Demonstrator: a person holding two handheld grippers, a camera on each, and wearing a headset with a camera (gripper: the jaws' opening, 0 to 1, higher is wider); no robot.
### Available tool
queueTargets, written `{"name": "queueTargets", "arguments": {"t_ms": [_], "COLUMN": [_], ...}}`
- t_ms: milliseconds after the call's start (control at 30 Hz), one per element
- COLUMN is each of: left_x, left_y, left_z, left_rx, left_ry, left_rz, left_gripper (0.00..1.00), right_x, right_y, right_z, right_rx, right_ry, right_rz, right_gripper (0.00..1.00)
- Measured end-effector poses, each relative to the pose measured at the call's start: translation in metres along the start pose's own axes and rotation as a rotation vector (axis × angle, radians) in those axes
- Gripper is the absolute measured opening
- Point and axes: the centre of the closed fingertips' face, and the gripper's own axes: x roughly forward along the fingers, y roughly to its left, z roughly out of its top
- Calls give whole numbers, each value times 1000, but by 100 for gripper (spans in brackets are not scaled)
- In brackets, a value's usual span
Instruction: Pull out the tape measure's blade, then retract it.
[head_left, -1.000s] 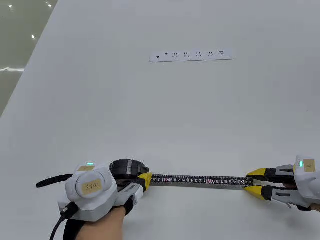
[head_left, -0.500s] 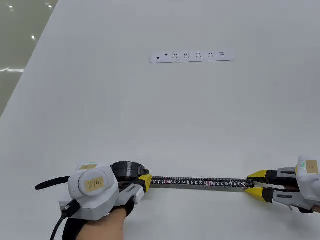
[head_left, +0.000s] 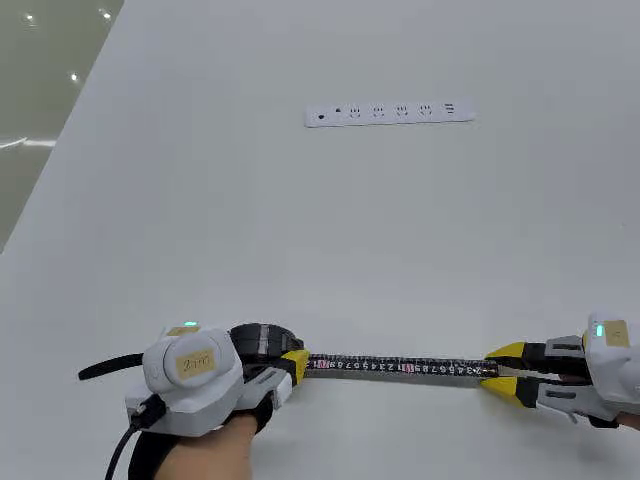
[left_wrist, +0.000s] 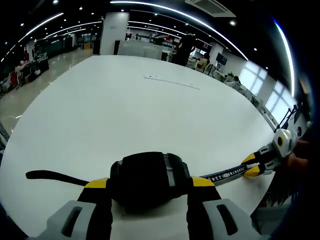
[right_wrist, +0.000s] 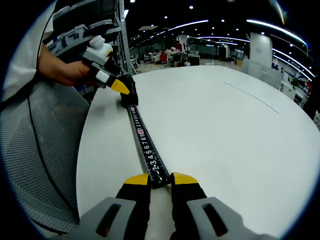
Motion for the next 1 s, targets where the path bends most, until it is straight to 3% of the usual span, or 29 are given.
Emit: {"name": "queueTargets", "arguments": {"t_ms": [200,500,1000], "left_x": [0,-1,-2], "left_y": [0,0,1], "left_z": [0,0,1], "left_rx": [-7,-3,-49], "left_ry": [2,2,-5], "left_rz": [-12,-31,-55], "left_gripper": [56,56,56], "right_x": [2,7,12], "right_y": [3,9,15], "right_z": [9,14,37], "right_rx": [16,16,15], "right_ry": [-35,-43,-80], "right_rz": [19,38,58], "right_gripper": [13,13,12]}}
